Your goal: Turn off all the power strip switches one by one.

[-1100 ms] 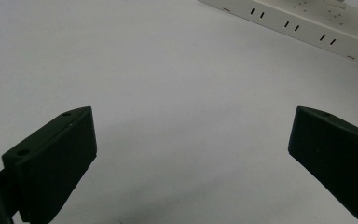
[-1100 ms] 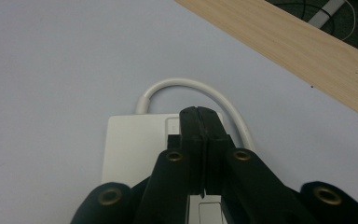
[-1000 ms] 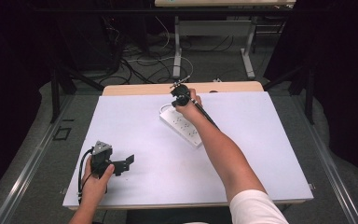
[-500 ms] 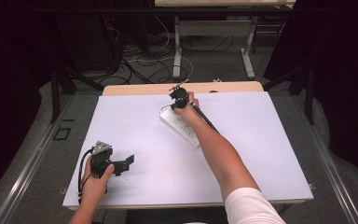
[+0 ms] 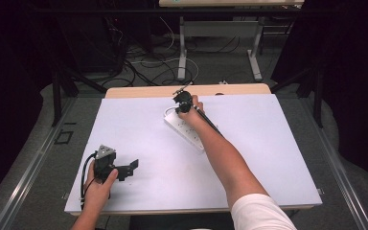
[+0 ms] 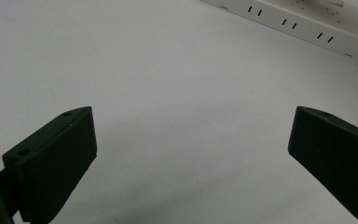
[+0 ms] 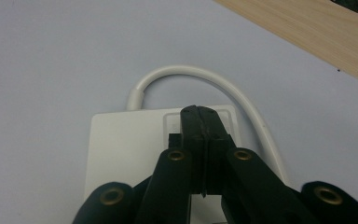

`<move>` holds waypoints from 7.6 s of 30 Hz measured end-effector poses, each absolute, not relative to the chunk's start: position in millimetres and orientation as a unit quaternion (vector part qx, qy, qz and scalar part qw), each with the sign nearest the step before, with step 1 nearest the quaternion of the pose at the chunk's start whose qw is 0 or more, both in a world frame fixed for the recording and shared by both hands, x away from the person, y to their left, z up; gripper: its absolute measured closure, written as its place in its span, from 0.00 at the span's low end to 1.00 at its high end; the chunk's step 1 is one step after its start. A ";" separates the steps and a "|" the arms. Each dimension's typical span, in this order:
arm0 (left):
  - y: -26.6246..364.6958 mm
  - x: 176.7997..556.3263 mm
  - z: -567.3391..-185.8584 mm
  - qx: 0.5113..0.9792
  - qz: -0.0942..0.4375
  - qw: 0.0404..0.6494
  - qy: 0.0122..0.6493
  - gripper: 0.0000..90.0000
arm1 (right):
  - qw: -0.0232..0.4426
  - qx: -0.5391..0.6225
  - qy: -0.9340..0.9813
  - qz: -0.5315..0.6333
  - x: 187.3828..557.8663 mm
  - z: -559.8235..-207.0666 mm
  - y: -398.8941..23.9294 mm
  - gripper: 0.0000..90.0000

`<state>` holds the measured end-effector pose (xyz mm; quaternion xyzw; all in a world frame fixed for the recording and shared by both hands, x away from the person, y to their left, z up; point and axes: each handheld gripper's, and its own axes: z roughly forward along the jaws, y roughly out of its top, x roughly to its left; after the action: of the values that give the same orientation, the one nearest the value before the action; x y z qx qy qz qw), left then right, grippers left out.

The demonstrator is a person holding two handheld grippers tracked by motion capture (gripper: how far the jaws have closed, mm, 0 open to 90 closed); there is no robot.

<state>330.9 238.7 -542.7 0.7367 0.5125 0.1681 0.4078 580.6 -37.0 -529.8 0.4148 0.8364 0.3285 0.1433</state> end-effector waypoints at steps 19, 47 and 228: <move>235.8 331.5 -545.0 0.732 0.176 0.412 0.514 0.01 | 0.133 0.409 0.843 0.322 566.4 -512.1 -62.4 1.00; 236.0 331.5 -544.4 0.739 0.169 0.404 0.512 0.01 | 0.110 0.421 0.851 0.293 556.5 -513.3 -83.9 1.00; 227.3 333.8 -544.9 0.740 0.178 0.401 0.509 0.01 | 0.087 0.402 0.855 0.317 467.1 -491.5 -168.6 0.94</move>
<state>333.8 227.3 -544.9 0.7401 0.5095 0.1778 0.4014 467.1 -168.6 -491.5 0.4020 0.8548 0.3166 0.0867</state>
